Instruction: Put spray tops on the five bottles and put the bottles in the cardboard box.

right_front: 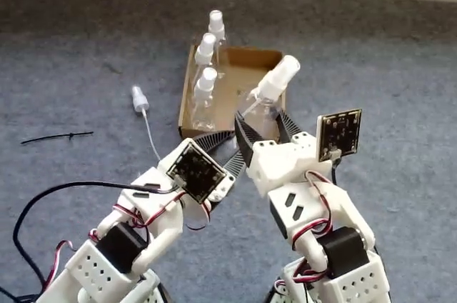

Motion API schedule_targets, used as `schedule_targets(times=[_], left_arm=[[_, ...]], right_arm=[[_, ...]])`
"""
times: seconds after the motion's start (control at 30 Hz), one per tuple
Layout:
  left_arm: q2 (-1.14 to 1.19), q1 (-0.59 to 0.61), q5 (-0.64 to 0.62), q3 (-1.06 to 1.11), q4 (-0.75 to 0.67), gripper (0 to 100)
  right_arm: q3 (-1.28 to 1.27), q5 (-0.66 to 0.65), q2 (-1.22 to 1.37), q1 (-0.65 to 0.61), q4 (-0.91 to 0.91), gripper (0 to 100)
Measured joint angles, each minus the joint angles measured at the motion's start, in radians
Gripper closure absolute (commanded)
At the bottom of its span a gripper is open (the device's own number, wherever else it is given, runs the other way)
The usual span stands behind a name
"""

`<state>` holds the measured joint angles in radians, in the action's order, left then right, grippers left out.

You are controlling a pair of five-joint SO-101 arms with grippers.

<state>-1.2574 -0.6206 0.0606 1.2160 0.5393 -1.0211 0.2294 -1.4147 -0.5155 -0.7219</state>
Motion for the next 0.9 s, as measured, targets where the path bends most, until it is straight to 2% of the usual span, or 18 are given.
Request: schedule_targets(times=[0.13, 0.27, 0.33, 0.47, 0.7, 0.9], left_arm=[[0.0, -0.009, 0.0, 0.002, 0.0, 92], [0.0, -0.009, 0.0, 0.002, 0.0, 75], [0.0, -0.009, 0.0, 0.002, 0.0, 70], [0.002, 0.018, 0.0, -0.002, 0.0, 72], [0.021, 0.138, 0.0, -0.052, 0.002, 73], [0.023, 0.18, 0.0, -0.054, 0.002, 73]], right_arm=[[0.0, 0.0, 0.0, 0.0, 0.0, 99.5], [0.0, 0.0, 0.0, 0.0, 0.0, 99.5], [0.0, 0.0, 0.0, 0.0, 0.0, 99.5], [0.0, 0.0, 0.0, 0.0, 0.0, 99.5], [0.023, 0.002, -0.003, -0.017, -0.054, 99.5], [0.037, 0.002, -0.003, -0.014, -0.077, 99.5]])
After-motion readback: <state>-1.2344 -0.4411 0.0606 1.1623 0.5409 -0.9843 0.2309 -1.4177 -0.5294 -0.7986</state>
